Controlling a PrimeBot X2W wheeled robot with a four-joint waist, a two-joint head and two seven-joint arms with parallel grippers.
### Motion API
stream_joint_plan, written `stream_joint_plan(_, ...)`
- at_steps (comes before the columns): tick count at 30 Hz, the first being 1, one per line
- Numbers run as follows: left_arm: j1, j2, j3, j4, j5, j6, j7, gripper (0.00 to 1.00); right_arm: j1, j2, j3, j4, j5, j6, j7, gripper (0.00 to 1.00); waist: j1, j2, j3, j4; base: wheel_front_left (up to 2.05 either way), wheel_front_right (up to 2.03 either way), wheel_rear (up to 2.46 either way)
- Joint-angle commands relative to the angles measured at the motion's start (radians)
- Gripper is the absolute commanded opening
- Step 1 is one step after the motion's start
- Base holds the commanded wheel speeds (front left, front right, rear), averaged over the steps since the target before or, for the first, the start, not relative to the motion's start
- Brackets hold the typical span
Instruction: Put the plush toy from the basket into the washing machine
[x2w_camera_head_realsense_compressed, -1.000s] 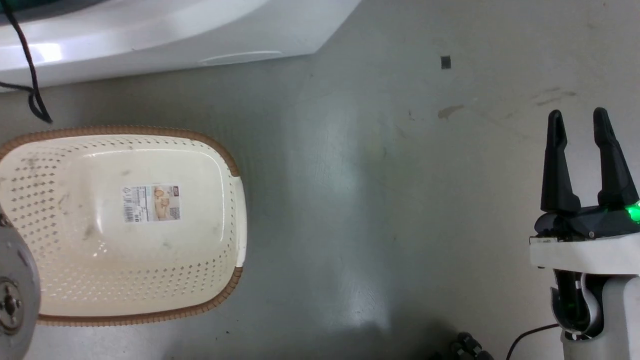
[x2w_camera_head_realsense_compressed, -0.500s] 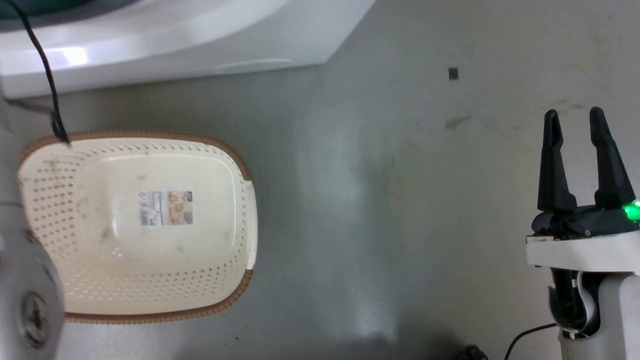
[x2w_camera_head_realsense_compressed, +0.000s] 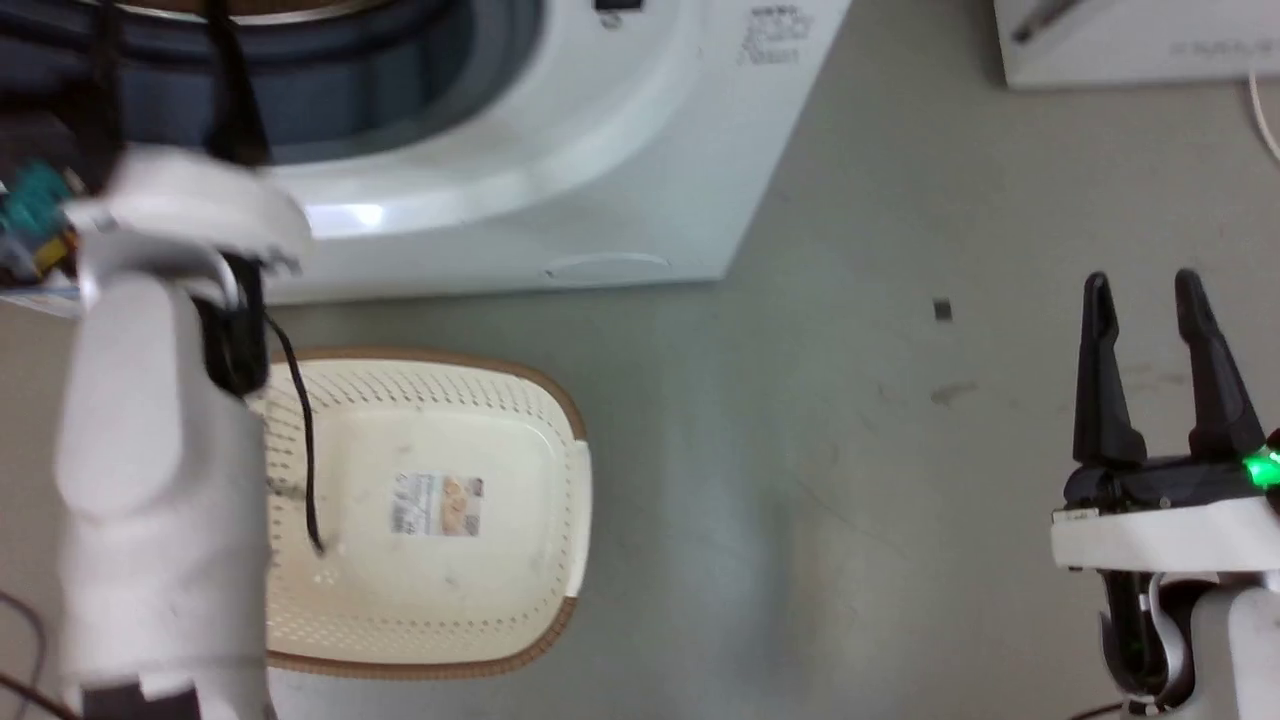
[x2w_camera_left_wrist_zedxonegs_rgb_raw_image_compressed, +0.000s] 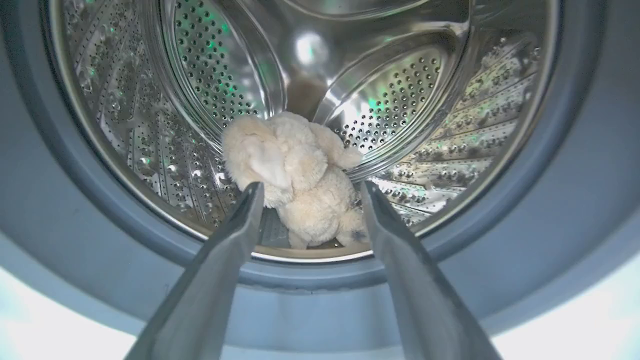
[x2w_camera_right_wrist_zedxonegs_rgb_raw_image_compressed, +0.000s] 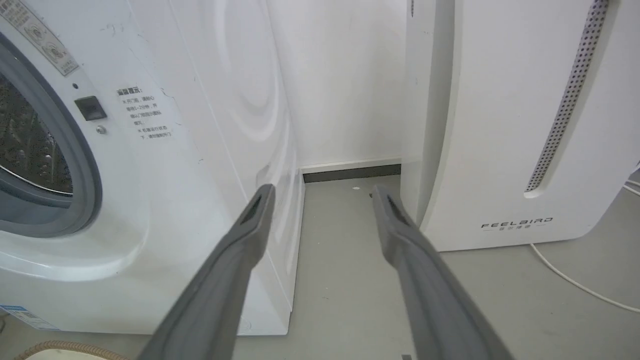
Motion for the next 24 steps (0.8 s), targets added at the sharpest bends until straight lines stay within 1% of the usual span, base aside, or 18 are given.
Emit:
stream_joint_plan(1,0.078,-0.019,-0.001,-0.05,0.016,0.007,-0.005,1.0,0.023,-0.001,-0.005,0.011,-0.009,0.001,-0.005,1.0,0.0,0.0,-0.093,0.058,0.0,0.0,0.0)
stream_joint_plan(5,0.203,-0.054,-0.008,-0.132,0.03,0.003,-0.005,1.0,0.057,-0.001,-0.008,0.025,-0.022,0.001,-0.005,1.0,0.0,0.0,-0.172,0.088,0.0,0.0,0.0)
stream_joint_plan(7,0.273,-0.066,-0.006,-0.174,0.034,0.008,-0.005,1.0,0.075,-0.001,-0.001,0.031,-0.023,0.001,-0.005,1.0,0.0,0.0,-0.213,0.094,0.0,0.0,0.0)
stream_joint_plan(10,0.385,-0.076,-0.014,-0.236,0.045,0.0,-0.005,1.0,0.104,-0.001,0.009,0.039,-0.021,0.001,-0.005,1.0,0.0,0.0,-0.267,0.098,0.0,0.0,0.0)
stream_joint_plan(11,0.385,-0.076,-0.014,-0.236,0.045,0.0,-0.005,1.0,0.104,-0.001,0.009,0.039,-0.021,0.001,-0.005,1.0,0.0,0.0,-0.267,0.098,0.0,0.0,0.0)
stream_joint_plan(16,0.556,-0.085,-0.029,-0.311,0.06,-0.017,-0.005,1.0,0.156,-0.001,0.012,0.051,-0.018,0.001,-0.005,1.0,0.0,0.0,-0.348,0.107,0.0,0.0,0.0)
stream_joint_plan(23,0.744,-0.1,-0.057,-0.348,0.069,-0.016,-0.005,1.0,0.248,-0.001,0.01,0.065,-0.023,0.001,-0.005,1.0,0.0,0.0,-0.455,0.126,0.0,0.0,0.0)
stream_joint_plan(24,0.79,-0.103,-0.069,-0.356,0.069,-0.018,-0.005,1.0,0.275,-0.001,0.015,0.069,-0.024,0.001,-0.005,1.0,0.0,0.0,-0.484,0.127,0.0,0.0,0.0)
